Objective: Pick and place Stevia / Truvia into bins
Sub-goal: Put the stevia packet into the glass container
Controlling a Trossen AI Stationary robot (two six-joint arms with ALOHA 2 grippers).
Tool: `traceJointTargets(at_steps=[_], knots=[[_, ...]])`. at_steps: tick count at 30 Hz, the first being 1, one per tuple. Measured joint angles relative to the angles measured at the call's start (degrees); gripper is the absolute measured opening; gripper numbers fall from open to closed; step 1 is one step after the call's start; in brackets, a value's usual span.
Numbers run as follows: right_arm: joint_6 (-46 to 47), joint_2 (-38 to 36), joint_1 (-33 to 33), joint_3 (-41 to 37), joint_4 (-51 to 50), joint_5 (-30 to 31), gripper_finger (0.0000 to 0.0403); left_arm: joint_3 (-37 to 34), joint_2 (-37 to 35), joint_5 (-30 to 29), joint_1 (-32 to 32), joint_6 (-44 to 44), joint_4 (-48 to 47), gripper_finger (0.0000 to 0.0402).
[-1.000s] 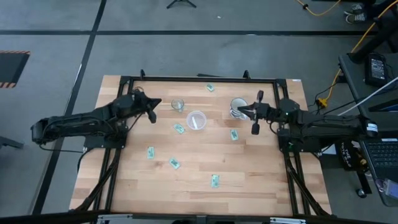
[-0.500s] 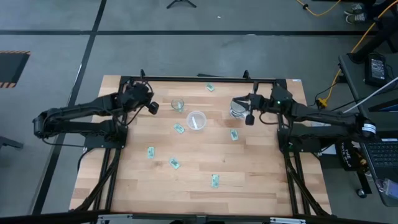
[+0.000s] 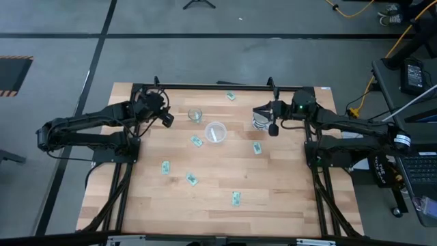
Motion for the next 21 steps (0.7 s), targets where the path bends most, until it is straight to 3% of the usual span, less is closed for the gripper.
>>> traceJointTargets(at_steps=[9, 21], knots=[[0.07, 0.0, 0.0, 0.0, -2.94, -0.03, 0.0028, -0.04, 0.0, -0.04, -0.02, -6.96, -6.12, 0.0193], [0.03, 0.0, 0.0, 0.0, -3.59, -0.03, 0.0028, -3.03, 2.38, -0.27, -0.02, -15.57, -6.09, 0.0192]])
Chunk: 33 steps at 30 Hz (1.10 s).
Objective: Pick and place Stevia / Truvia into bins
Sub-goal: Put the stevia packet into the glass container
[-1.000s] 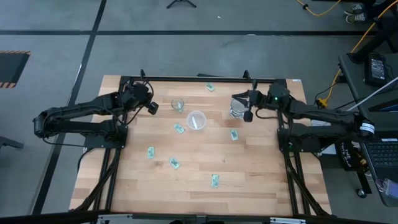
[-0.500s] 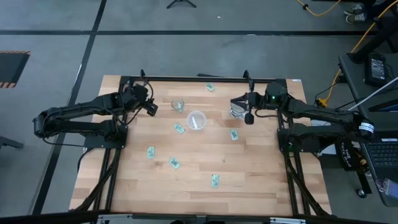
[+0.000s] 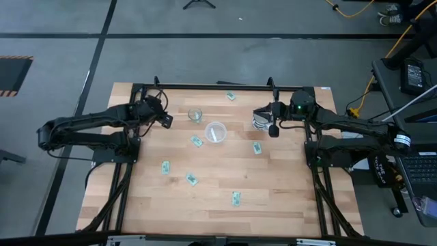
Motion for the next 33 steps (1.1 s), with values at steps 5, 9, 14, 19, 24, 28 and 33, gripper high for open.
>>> traceJointTargets(at_steps=[5, 9, 14, 19, 24, 28, 33], knots=[[-0.02, 0.0, 0.0, 0.0, -0.2, 0.02, 0.0028, -3.13, 4.01, -0.6, 0.02, -5.07, 0.2, 0.0192], [-0.02, 0.0, 0.0, 0.0, -0.2, 0.0, 0.0028, -4.27, 7.57, -0.74, 0.04, -7.92, 1.6, 0.0192], [-0.02, 0.0, 0.0, -0.02, -0.18, 0.02, 0.0028, -4.92, 11.97, -0.86, 0.43, -9.05, 6.9, 0.0192], [-0.02, 0.0, 0.0, -0.02, -0.14, 0.02, 0.0028, -4.92, 16.56, -0.81, 3.46, -9.05, 7.69, 0.0192], [-0.03, 0.0, 0.0, -0.02, -0.13, 0.02, 0.0028, -4.92, 21.11, -0.4, 7.64, -9.05, 7.68, 0.0192], [-0.04, 0.0, 0.0, -0.04, -0.13, 0.02, 0.0028, -4.92, 24.56, 2.27, 10.27, -7.66, 8.01, 0.0192], [-0.04, 0.0, 0.0, -0.04, -0.13, 0.02, 0.0028, -4.92, 28.71, 2.89, 11.89, -4.06, 12.35, 0.0192]])
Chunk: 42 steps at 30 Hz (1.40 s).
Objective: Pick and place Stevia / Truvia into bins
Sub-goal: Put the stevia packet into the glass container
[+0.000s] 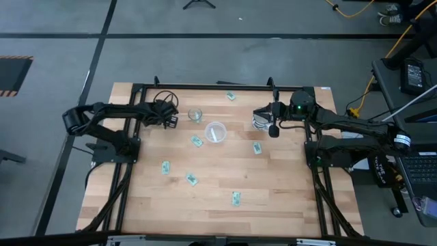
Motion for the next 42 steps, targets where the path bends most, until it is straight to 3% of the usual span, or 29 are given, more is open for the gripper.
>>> traceJointTargets(at_steps=[7, 19, 31, 37, 42], knots=[[0.0, 0.0, 0.0, 0.0, 0.0, 0.0, 0.0028, 0.08, 3.66, 1.5, 2.17, 3.66, 5.51, 0.0192], [0.0, 0.0, 0.0, -0.02, -0.31, 0.0, 0.0028, 0.13, 4.19, 2.63, 4.8, 4.08, 5.86, 0.0192], [0.17, 0.0, 0.0, -0.02, -0.39, 0.0, 0.0028, 0.13, 4.19, 9.11, 9.55, 5.65, 5.48, 0.0191], [0.2, 0.0, 0.0, -0.02, -0.42, 0.0, 0.0028, 0.13, 4.19, 10.46, 9.84, 5.74, 5.37, 0.0167], [0.22, 0.0, 0.01, -0.02, -0.42, 0.0, 0.0028, 0.13, 4.23, 11.41, 9.81, 9.26, 5.74, 0.0119]])
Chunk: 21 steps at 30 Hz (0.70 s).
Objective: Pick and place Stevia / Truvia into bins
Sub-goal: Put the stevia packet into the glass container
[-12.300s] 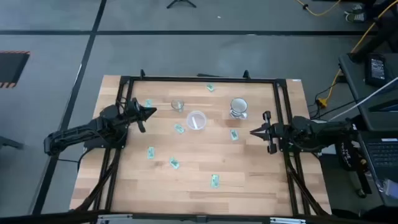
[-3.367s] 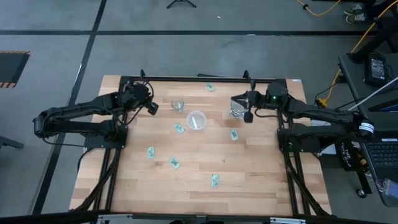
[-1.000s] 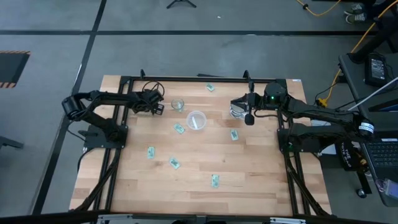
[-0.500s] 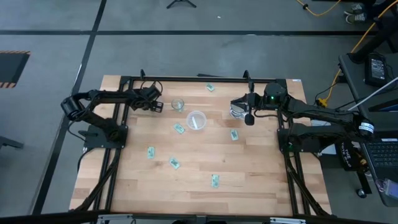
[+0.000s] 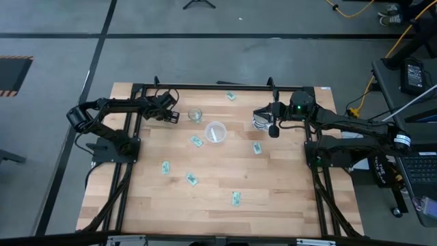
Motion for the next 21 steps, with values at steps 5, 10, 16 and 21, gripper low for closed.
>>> traceJointTargets(at_steps=[5, 10, 16, 21], knots=[[0.02, 0.0, -0.01, 0.0, 0.0, 0.0, 0.0028, 0.0, 0.0, 0.61, 0.0, 0.11, 0.27, 0.0063], [0.02, 0.0, -0.01, 0.0, 0.0, 0.0, 0.0028, -0.02, 0.02, 0.61, -0.02, 2.61, 0.25, 0.0019], [0.02, -0.01, 0.0, -0.01, -0.24, 0.0, 0.0028, -0.19, -0.14, 0.08, -1.16, 7.42, 0.58, 0.0006], [0.02, -0.02, -0.01, -0.02, -1.27, 0.0, 0.0028, -0.45, -2.63, 0.96, -1.81, 10.57, 1.01, 0.0005]])
